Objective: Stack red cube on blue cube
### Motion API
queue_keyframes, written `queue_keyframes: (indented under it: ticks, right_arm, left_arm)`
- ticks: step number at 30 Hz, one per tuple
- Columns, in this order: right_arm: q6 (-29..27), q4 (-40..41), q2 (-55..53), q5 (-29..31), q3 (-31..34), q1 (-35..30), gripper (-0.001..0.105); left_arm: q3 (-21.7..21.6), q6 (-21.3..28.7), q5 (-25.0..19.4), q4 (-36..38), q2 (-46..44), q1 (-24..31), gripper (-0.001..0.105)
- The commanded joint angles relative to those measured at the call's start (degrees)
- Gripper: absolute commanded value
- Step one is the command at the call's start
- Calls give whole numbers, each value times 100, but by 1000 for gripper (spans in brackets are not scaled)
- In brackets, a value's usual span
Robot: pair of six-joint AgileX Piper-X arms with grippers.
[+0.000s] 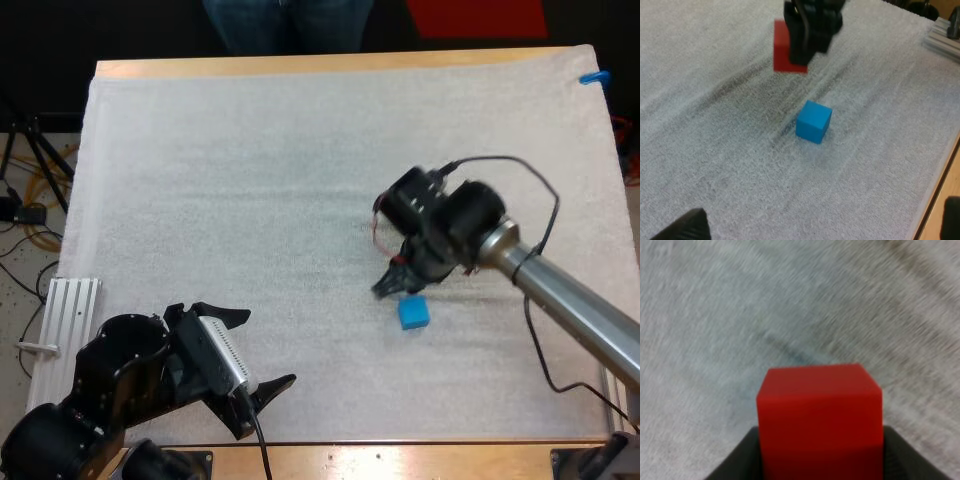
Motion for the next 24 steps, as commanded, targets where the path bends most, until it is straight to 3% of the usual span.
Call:
queue_keyframes:
  ticks: [1, 8, 24]
  right_arm:
    - [108, 20, -82, 42, 75, 104, 24]
    - [613, -403, -68, 355, 767, 535, 24]
    - [1551, -1304, -68, 591, 1601, 520, 24]
  left_arm:
    - [-40, 41, 48, -26, 9, -31, 87]
    - [-40, 41, 48, -26, 9, -31, 87]
    - [-40, 41, 48, -26, 9, -31, 87]
